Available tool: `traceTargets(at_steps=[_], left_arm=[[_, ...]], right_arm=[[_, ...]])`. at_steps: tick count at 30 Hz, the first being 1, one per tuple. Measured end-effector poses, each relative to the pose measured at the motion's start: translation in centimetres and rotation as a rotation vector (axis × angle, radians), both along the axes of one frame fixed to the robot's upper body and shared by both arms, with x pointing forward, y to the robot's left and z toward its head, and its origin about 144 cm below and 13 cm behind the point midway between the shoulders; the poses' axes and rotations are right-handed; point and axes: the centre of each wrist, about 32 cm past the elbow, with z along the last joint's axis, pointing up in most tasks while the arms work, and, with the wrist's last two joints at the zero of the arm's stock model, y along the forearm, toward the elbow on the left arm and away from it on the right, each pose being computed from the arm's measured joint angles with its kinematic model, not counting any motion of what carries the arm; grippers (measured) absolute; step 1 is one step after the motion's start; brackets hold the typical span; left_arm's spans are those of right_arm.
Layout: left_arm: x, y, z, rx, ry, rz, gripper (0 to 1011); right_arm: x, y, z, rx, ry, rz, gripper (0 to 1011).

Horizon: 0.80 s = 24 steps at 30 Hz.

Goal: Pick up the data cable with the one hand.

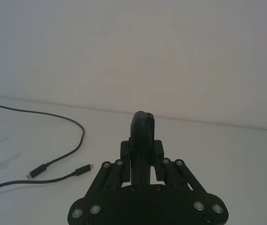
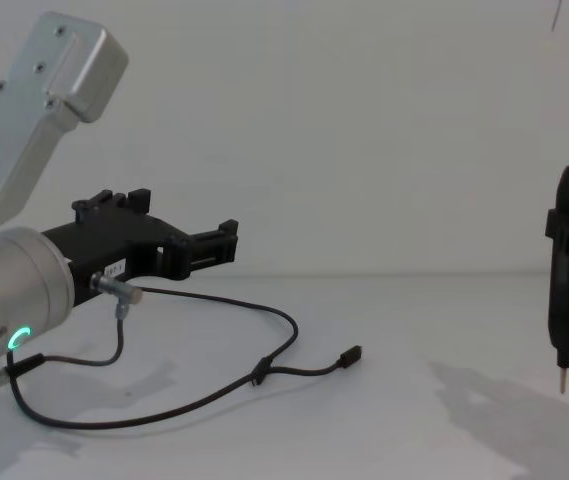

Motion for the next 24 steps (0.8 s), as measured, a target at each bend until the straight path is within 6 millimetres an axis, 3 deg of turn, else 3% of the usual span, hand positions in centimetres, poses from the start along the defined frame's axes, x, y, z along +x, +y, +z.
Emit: traceTargets(at_steps=[24], left_arm=[[0.51,0.29,0.31,0.008,-0.014,-0.045,1001]], right_arm=[[0.00,0.00,0.00,0.000,0.000,0.000,279]])
